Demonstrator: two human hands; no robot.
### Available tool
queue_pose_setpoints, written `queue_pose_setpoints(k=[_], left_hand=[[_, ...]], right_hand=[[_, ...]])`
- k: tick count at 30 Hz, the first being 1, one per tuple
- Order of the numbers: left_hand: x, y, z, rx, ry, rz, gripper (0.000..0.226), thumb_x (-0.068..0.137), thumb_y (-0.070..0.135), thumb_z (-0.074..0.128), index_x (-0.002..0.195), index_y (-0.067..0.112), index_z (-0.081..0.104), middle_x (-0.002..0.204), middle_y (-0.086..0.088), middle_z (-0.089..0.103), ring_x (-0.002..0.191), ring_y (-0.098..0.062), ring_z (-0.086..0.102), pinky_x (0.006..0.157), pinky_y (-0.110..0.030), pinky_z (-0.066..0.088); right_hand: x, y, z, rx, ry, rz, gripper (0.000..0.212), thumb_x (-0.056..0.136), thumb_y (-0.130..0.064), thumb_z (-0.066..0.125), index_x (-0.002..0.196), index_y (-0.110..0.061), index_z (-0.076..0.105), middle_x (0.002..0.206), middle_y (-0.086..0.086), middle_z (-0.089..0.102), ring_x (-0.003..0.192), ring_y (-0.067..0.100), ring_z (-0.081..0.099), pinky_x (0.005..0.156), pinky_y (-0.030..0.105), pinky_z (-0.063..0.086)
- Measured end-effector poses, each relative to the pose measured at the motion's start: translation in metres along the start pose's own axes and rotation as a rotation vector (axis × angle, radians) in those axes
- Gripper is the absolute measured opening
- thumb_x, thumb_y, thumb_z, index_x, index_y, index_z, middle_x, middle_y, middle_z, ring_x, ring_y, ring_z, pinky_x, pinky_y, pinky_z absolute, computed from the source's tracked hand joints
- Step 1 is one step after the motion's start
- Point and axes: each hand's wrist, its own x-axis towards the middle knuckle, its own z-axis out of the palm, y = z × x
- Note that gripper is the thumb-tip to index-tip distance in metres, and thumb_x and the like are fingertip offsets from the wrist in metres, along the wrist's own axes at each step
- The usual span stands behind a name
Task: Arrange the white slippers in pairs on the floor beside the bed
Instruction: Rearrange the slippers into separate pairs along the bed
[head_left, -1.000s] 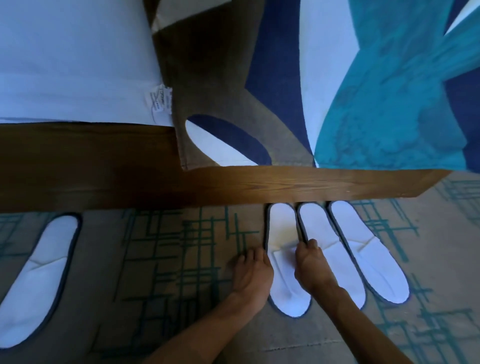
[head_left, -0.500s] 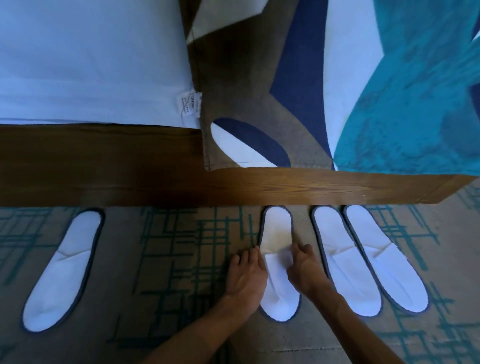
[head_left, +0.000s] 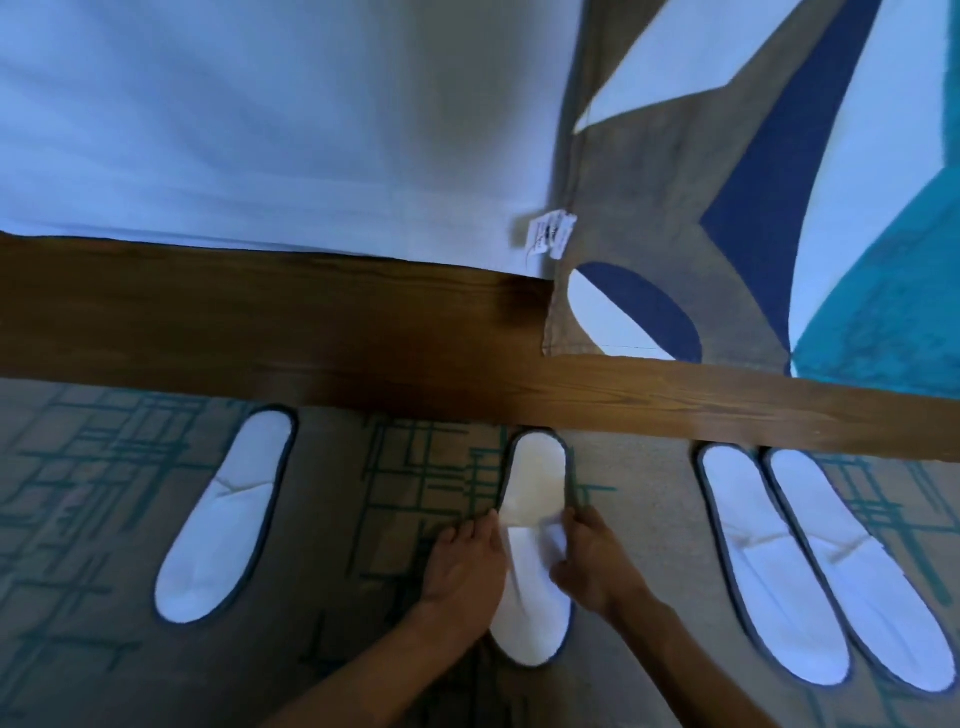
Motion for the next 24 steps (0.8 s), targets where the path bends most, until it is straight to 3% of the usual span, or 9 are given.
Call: queue_pose_setpoints(k=[10,13,15,17,19,21,23,24], left_hand=[[-0.027,-0.086,0.004,-0.058,-0.011,-0.052,0.059,0.099,0.015,0.033,0.148,-0.003,0.006,0.153,-0.019,0.027,0.136,-0.034,0.031,0.113,-0.043,0.025],[-0.032,-0.111,0.010,-0.082,-0.046,-0.090,0.057,0.098,0.010,0.031,0.147,-0.005,0.007,0.152,-0.020,0.029,0.135,-0.035,0.032,0.112,-0.043,0.026],[-0.037,-0.129,0.016,-0.114,0.010,-0.126,0.057,0.095,0.008,0.039,0.146,-0.004,0.016,0.145,-0.022,0.040,0.128,-0.034,0.043,0.108,-0.042,0.035],[-0.044,-0.147,0.020,-0.160,0.100,-0.122,0.059,0.080,0.009,0.058,0.135,0.000,0.038,0.116,-0.020,0.066,0.100,-0.032,0.064,0.085,-0.039,0.054],[-0.049,-0.165,0.022,-0.115,0.137,-0.113,0.055,0.064,0.011,0.074,0.117,0.004,0.062,0.091,-0.013,0.071,0.078,-0.028,0.067,0.064,-0.036,0.057],[-0.049,-0.182,0.025,-0.077,0.179,-0.151,0.056,0.058,0.009,0.082,0.110,-0.002,0.065,0.089,-0.014,0.068,0.077,-0.030,0.063,0.059,-0.037,0.054],[-0.049,-0.196,0.024,-0.036,0.222,-0.193,0.053,0.059,0.007,0.080,0.109,-0.001,0.065,0.090,-0.014,0.065,0.080,-0.030,0.058,0.060,-0.038,0.052],[-0.049,-0.202,0.023,-0.046,0.234,-0.223,0.049,0.061,0.006,0.079,0.108,0.000,0.065,0.092,-0.014,0.065,0.082,-0.030,0.058,0.062,-0.039,0.052]], right_hand=[[0.026,-0.084,0.026,-0.020,-0.168,-0.049,0.066,0.090,-0.019,0.049,0.143,0.002,0.015,0.148,0.021,0.028,0.133,0.031,0.032,0.109,0.022,0.020],[0.036,-0.108,0.031,-0.041,-0.141,-0.080,0.063,0.089,-0.019,0.050,0.141,0.003,0.021,0.145,0.022,0.033,0.131,0.031,0.035,0.107,0.022,0.021],[0.044,-0.125,0.038,-0.051,-0.167,-0.110,0.064,0.089,-0.018,0.050,0.141,0.003,0.021,0.145,0.023,0.033,0.131,0.030,0.035,0.106,0.022,0.023],[0.050,-0.142,0.045,-0.061,-0.171,-0.124,0.063,0.089,-0.016,0.050,0.140,0.006,0.020,0.143,0.025,0.036,0.130,0.031,0.040,0.107,0.025,0.027],[0.057,-0.155,0.053,-0.032,-0.108,-0.165,0.061,0.081,-0.009,0.057,0.132,0.012,0.031,0.122,0.030,0.056,0.110,0.033,0.060,0.095,0.027,0.044],[0.065,-0.168,0.059,-0.037,-0.104,-0.190,0.061,0.068,-0.005,0.064,0.119,0.019,0.041,0.102,0.032,0.065,0.090,0.034,0.069,0.079,0.026,0.052],[0.068,-0.186,0.055,-0.092,-0.125,-0.242,0.061,0.079,-0.005,0.058,0.127,0.021,0.032,0.124,0.035,0.052,0.112,0.035,0.058,0.095,0.026,0.042],[0.070,-0.191,0.055,-0.104,-0.165,-0.250,0.061,0.087,-0.008,0.051,0.136,0.014,0.022,0.139,0.030,0.040,0.125,0.032,0.047,0.103,0.025,0.031]])
